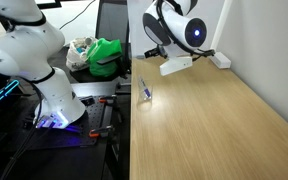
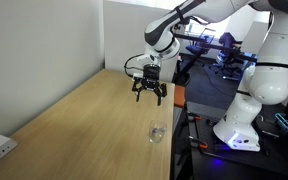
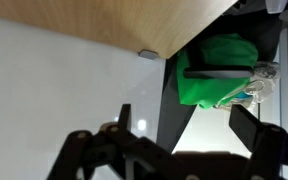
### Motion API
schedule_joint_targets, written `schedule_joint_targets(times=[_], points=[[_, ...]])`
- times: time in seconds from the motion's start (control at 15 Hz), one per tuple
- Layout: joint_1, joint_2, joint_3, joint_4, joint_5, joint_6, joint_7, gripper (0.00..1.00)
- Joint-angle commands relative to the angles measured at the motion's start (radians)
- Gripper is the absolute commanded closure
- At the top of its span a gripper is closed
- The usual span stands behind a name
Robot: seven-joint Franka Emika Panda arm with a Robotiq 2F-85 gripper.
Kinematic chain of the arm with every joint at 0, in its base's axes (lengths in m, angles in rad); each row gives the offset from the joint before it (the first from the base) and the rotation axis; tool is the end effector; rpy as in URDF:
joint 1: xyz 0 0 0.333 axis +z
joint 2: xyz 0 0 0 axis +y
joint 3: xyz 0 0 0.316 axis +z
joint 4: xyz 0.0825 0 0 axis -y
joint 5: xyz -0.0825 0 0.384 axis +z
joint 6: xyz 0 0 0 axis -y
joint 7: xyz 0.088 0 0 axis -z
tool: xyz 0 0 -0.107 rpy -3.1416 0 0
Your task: Put the pen in the cup
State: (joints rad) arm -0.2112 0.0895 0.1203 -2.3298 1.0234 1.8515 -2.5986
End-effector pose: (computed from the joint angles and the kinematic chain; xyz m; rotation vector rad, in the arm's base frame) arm 0.4753 0.0241 0.2951 -1.3268 -1.8596 -0.9212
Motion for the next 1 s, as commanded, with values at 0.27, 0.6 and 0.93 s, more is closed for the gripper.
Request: schedule_joint_targets(times=[0.27, 0.6, 0.93], points=[[0.145, -0.042, -0.069, -0.046, 0.207, 0.315, 0.039, 0.0], [0.193, -0.037, -0.06, -0.045, 0.327, 0.497, 0.036, 0.0], [0.234, -0.028, -0.052, -0.034, 0.486, 0.691, 0.022, 0.0]])
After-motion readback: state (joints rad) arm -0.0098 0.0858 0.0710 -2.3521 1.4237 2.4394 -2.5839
